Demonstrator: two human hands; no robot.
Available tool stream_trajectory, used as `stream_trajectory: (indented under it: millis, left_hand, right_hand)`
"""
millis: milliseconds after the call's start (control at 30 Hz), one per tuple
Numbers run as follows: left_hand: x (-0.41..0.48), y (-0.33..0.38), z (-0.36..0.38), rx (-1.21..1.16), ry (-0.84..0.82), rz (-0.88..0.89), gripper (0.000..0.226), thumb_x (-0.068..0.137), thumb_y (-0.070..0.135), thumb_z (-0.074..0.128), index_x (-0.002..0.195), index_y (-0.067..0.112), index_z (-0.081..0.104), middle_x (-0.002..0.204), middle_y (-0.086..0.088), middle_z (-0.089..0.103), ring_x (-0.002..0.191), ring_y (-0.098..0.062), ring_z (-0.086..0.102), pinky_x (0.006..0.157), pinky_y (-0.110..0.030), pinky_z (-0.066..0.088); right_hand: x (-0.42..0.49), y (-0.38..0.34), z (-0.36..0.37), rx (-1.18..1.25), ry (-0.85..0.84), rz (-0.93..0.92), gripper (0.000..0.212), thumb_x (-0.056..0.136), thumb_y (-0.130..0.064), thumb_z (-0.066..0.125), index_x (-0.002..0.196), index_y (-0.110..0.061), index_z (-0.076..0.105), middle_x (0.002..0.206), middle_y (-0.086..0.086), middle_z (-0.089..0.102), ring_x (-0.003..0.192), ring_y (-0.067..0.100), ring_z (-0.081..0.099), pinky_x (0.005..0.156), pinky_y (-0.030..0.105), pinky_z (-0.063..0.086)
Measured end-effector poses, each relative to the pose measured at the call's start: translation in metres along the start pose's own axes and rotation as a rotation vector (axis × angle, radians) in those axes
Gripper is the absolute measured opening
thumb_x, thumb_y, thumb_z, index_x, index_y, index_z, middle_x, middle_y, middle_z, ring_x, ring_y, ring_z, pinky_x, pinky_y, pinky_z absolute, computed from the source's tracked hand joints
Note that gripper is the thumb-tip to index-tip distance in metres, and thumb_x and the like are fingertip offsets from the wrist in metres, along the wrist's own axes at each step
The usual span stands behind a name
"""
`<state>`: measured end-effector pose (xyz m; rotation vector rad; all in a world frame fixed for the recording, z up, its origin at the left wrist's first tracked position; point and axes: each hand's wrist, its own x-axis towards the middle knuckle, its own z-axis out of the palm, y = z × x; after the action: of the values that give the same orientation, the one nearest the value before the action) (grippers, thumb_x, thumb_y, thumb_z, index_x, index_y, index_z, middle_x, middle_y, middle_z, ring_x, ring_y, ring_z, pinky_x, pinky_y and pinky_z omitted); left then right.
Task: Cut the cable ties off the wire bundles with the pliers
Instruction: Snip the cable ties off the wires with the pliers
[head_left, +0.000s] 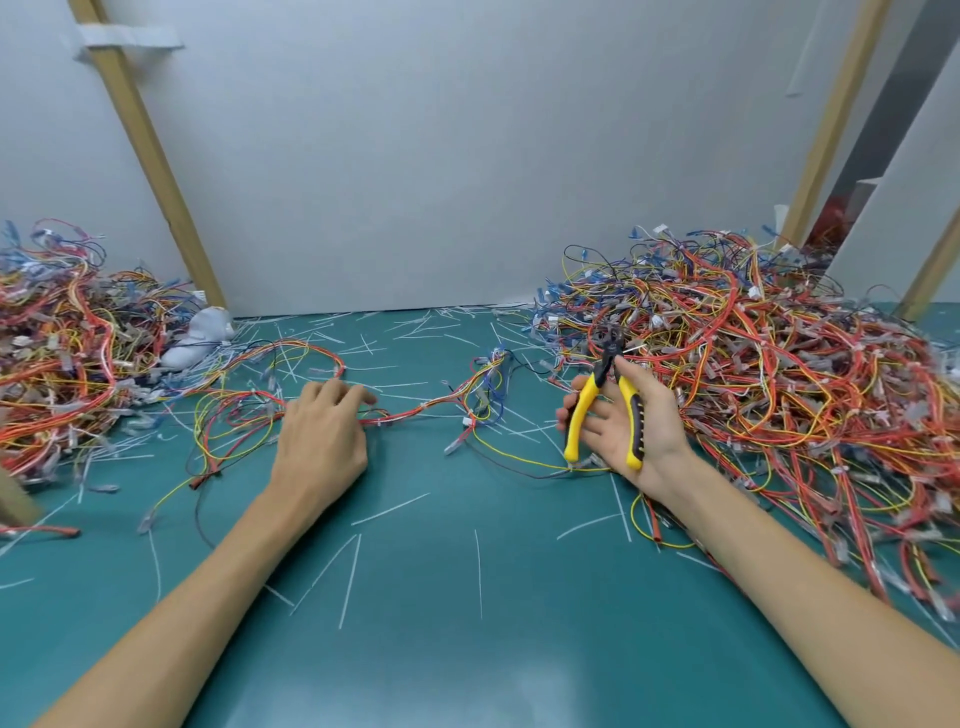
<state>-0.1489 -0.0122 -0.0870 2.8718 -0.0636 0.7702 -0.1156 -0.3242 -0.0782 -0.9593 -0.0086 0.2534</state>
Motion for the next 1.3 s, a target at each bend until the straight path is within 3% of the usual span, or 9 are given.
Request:
stream_trajectory:
  millis: [133, 233, 433, 633, 767, 967, 1100, 1200, 1300]
  left_hand:
    - [-0.002, 0.041, -0.015, -0.155, 0.118, 0.208, 0.027, 0.08, -0.004, 0.062, 0.103, 0.009, 0.063, 0.101, -0.007, 0.061, 0.096, -0.03, 0.053, 0.085, -0.041, 0.043]
    - [-0.012, 0.082, -0.019, -0.352, -0.035, 0.379, 0.011, 0.09, 0.008, 0.058, 0.099, 0.013, 0.061, 0.098, 0.0, 0.062, 0.094, -0.021, 0.055, 0.087, -0.035, 0.043]
    - [-0.029, 0.142, 0.0, -0.186, -0.072, 0.61, 0.014, 0.088, 0.021, 0.065, 0.098, 0.013, 0.059, 0.097, -0.004, 0.06, 0.089, -0.025, 0.058, 0.072, -0.036, 0.048]
    - [-0.016, 0.162, 0.019, 0.069, -0.214, 0.534, 0.015, 0.099, 0.027, 0.05, 0.106, 0.016, 0.042, 0.103, -0.003, 0.058, 0.1, -0.029, 0.058, 0.06, -0.036, 0.034]
    - [-0.011, 0.148, 0.022, -0.051, -0.259, 0.415, 0.013, 0.099, 0.022, 0.047, 0.11, 0.015, 0.046, 0.108, -0.006, 0.06, 0.097, -0.034, 0.058, 0.067, -0.042, 0.047]
    - [-0.018, 0.107, 0.013, -0.461, -0.179, 0.33, 0.017, 0.095, 0.021, 0.057, 0.112, 0.019, 0.055, 0.083, 0.013, 0.055, 0.084, -0.017, 0.053, 0.075, -0.034, 0.043]
    - [-0.011, 0.094, 0.006, -0.651, -0.207, 0.161, 0.022, 0.096, 0.009, 0.055, 0.113, 0.018, 0.065, 0.081, 0.004, 0.059, 0.069, -0.014, 0.055, 0.071, -0.027, 0.049]
    - [-0.008, 0.089, 0.004, -0.913, -0.335, -0.055, 0.024, 0.1, 0.008, 0.045, 0.112, 0.016, 0.064, 0.079, -0.001, 0.052, 0.069, -0.016, 0.057, 0.074, -0.022, 0.053]
    - [-0.012, 0.084, 0.001, -1.085, -0.329, -0.129, 0.021, 0.101, 0.02, 0.048, 0.102, 0.011, 0.067, 0.074, -0.001, 0.052, 0.071, -0.012, 0.055, 0.082, -0.035, 0.057]
  right_hand:
    - [0.0, 0.0, -0.001, 0.085, -0.002, -0.01, 0.053, 0.096, -0.045, 0.046, 0.102, 0.004, 0.066, 0.095, 0.022, 0.07, 0.093, 0.039, 0.07, 0.081, 0.044, 0.06]
    - [-0.001, -0.002, -0.002, 0.117, -0.008, -0.019, 0.054, 0.097, -0.046, 0.043, 0.108, 0.002, 0.064, 0.11, 0.024, 0.069, 0.101, 0.04, 0.068, 0.08, 0.044, 0.059]
    - [0.001, -0.008, -0.003, 0.155, -0.019, -0.04, 0.061, 0.099, -0.053, 0.035, 0.124, 0.0, 0.055, 0.123, 0.024, 0.064, 0.111, 0.04, 0.064, 0.092, 0.047, 0.052]
    - [0.0, -0.019, -0.003, 0.168, -0.062, -0.075, 0.063, 0.099, -0.053, 0.034, 0.13, -0.001, 0.05, 0.124, 0.025, 0.063, 0.112, 0.041, 0.063, 0.09, 0.046, 0.053]
    - [-0.004, -0.023, -0.001, 0.05, -0.068, -0.069, 0.047, 0.094, -0.044, 0.044, 0.111, -0.003, 0.061, 0.094, 0.018, 0.068, 0.089, 0.036, 0.068, 0.077, 0.04, 0.057]
    - [-0.011, -0.023, 0.008, -0.286, -0.118, -0.124, 0.025, 0.089, -0.028, 0.05, 0.101, -0.008, 0.059, 0.074, 0.008, 0.056, 0.067, 0.024, 0.057, 0.064, 0.036, 0.05]
    - [-0.011, -0.019, 0.015, -0.61, -0.066, -0.269, 0.014, 0.089, -0.023, 0.058, 0.095, -0.011, 0.059, 0.069, 0.004, 0.053, 0.062, 0.017, 0.052, 0.059, 0.032, 0.047]
    - [-0.011, -0.013, 0.015, -1.052, 0.02, -0.389, 0.008, 0.09, -0.028, 0.063, 0.086, -0.021, 0.062, 0.068, 0.0, 0.056, 0.063, 0.017, 0.051, 0.061, 0.033, 0.043]
    - [-0.01, -0.003, 0.012, -1.531, 0.116, -0.495, 0.017, 0.084, -0.04, 0.065, 0.081, -0.025, 0.057, 0.066, -0.003, 0.059, 0.063, 0.019, 0.054, 0.059, 0.034, 0.042]
